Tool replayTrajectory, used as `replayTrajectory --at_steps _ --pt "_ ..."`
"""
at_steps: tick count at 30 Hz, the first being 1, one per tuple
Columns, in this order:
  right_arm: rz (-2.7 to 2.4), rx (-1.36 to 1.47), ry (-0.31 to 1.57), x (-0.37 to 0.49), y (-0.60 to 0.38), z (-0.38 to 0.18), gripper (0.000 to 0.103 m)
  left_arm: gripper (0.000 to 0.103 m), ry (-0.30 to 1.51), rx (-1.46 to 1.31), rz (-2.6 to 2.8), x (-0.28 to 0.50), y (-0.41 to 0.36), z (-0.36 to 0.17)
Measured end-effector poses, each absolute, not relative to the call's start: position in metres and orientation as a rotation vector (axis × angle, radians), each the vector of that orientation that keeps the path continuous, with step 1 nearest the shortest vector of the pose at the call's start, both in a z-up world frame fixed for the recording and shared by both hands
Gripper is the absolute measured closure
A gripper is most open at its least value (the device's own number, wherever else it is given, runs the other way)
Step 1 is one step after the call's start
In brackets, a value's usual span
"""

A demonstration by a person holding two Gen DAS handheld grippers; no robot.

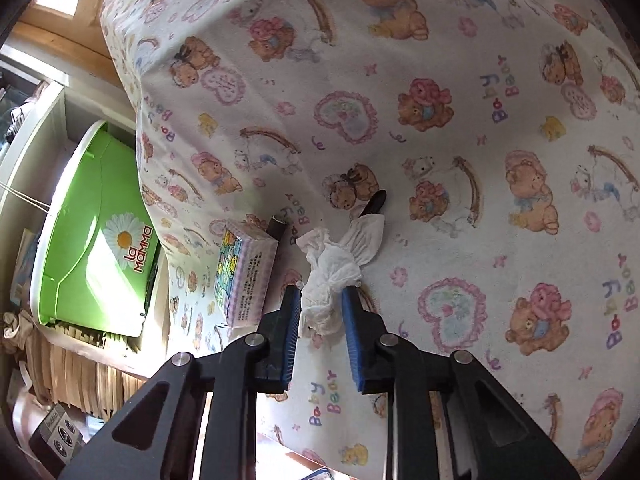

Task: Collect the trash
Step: 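Grasp the crumpled white tissue with the right tool while the left tool holds the tube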

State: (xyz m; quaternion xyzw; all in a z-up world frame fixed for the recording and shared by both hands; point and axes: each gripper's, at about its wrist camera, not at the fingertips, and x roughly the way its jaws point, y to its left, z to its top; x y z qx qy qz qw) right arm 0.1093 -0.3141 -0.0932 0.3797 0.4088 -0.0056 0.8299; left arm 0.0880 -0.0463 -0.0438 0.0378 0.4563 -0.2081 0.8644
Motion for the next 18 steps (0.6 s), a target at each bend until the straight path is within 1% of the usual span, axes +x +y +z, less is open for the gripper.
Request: replayTrajectory --at_steps 1,2,8,18 --pt "-0.008 0.82 0.864 0.111 -0.315 -0.094 0.097 0.091 0.957 0.08 -0.434 0.088 -0.046 -0.044" --pt "-0.002 0.834 0.859 0.111 -0.316 -0.095 0.1 0.091 0.957 0.079 -0.432 0.088 -0.045 -0.044" --pt "0.028 0.845 0.809 0.098 -0.319 -0.081 0.101 0.091 0.956 0.069 -0.43 0.086 -0.041 -0.042" --pt "0.103 0.636 0.764 0.068 -0.294 -0.038 0.101 0.091 0.958 0.077 -0.456 0.076 -0.046 -0.039"
